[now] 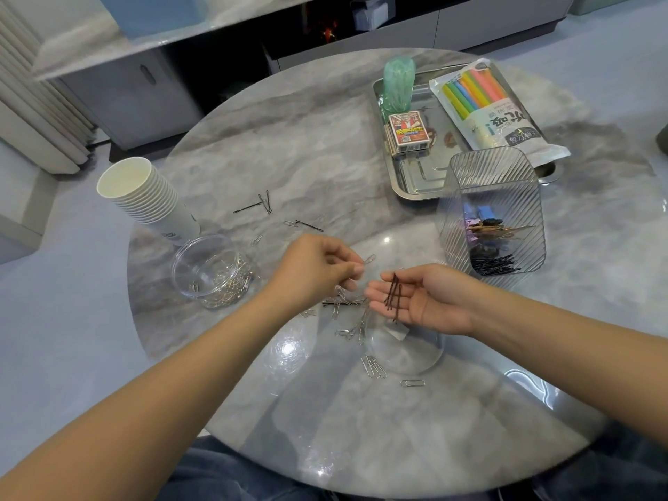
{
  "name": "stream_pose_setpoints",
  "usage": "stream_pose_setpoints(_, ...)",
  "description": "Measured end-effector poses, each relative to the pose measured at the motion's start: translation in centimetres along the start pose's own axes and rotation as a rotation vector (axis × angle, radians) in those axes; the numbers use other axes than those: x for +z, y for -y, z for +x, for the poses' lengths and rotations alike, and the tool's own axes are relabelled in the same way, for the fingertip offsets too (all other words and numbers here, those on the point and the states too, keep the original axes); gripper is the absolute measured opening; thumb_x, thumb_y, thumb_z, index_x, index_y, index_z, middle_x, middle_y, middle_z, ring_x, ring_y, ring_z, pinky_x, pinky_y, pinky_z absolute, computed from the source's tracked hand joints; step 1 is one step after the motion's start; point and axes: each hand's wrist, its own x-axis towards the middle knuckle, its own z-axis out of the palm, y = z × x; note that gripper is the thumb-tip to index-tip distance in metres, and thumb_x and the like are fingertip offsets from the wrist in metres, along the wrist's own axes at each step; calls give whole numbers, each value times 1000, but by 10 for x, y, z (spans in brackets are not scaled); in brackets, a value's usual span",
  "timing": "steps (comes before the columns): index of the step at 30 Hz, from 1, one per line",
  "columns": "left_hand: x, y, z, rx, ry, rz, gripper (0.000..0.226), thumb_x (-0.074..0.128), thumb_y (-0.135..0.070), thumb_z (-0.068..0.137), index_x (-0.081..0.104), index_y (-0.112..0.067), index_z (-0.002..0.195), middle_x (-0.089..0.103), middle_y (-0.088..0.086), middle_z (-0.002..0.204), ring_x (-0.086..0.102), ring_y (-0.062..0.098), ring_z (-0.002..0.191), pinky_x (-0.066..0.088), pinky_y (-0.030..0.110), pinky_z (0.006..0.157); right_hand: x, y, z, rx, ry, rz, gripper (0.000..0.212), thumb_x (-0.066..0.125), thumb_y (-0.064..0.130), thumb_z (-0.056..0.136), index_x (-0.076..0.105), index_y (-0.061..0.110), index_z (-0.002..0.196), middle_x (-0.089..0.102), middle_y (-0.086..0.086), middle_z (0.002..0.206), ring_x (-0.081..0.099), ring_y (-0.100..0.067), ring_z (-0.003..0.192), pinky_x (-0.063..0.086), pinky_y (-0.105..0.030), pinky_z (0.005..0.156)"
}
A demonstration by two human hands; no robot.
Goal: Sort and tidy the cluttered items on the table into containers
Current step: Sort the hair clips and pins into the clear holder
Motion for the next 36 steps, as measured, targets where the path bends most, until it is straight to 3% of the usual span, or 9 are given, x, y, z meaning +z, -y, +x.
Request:
stream_pose_setpoints(5,-23,36,12,-2,59,624,12,68,-8,79,69,-20,82,58,-10,76,54,9,72,39,15,59,0,-1,1,11,-55,-46,23,38,8,98,55,-1,85,61,-17,76,64,-27,69,57,-35,53)
stream_pose_setpoints(8,-24,48,14,46,94,752,10,67,-11,80,66,-19,87,54,-5,94,55,16,88,40,26,70,2,0,0,18,-34,-68,23,40,9,97,56,-1,84,62,-16,73,66,-25,59,57,-33,55)
stream_pose_setpoints(13,-20,48,14,130,127,941,9,53,-10,89,57,-18,86,52,0,104,54,23,94,41,30,70,2,0,-1,8,-44,-93,21,42,9,95,56,-1,83,62,-15,73,65,-24,61,57,-31,55)
stream_pose_setpoints(16,-23,41,12,111,71,895,16,50,-6,87,49,-22,84,52,-2,97,52,21,92,41,31,71,3,-1,-1,2,-38,-87,21,42,9,95,56,-2,85,61,-17,77,64,-25,67,57,-32,56)
stream_pose_setpoints(21,-9,12,-2,63,141,295,14,68,-13,84,60,-22,76,58,-11,69,53,4,64,43,18,64,3,-2,1,-11,21,-16,24,38,14,98,56,-1,96,64,-21,91,64,-30,85,57,-36,69)
stream_pose_setpoints(25,0,8,-3,64,135,104,13,73,-19,80,64,-23,72,64,-6,66,60,7,64,48,22,67,2,-3,3,-8,57,-4,25,37,19,99,56,1,98,65,-18,90,65,-27,83,55,-35,77)
stream_pose_setpoints(29,-20,34,17,35,-112,370,6,66,-12,84,66,-18,87,59,-8,78,54,9,69,42,22,68,0,-1,2,-4,12,3,21,38,11,97,56,0,95,62,-16,86,66,-24,75,57,-33,65)
stream_pose_setpoints(32,-25,57,26,45,-58,536,18,68,-9,80,66,-17,96,54,-2,95,52,13,84,37,21,74,-1,-1,1,23,3,-9,16,41,2,94,57,-2,93,59,-14,84,67,-22,64,57,-32,64)
stream_pose_setpoints(36,-17,63,31,178,-57,612,12,69,-9,78,67,-19,84,51,-7,89,50,14,94,42,28,78,1,0,0,41,32,-10,13,44,-2,91,57,-4,92,59,-15,80,67,-21,58,58,-32,60)
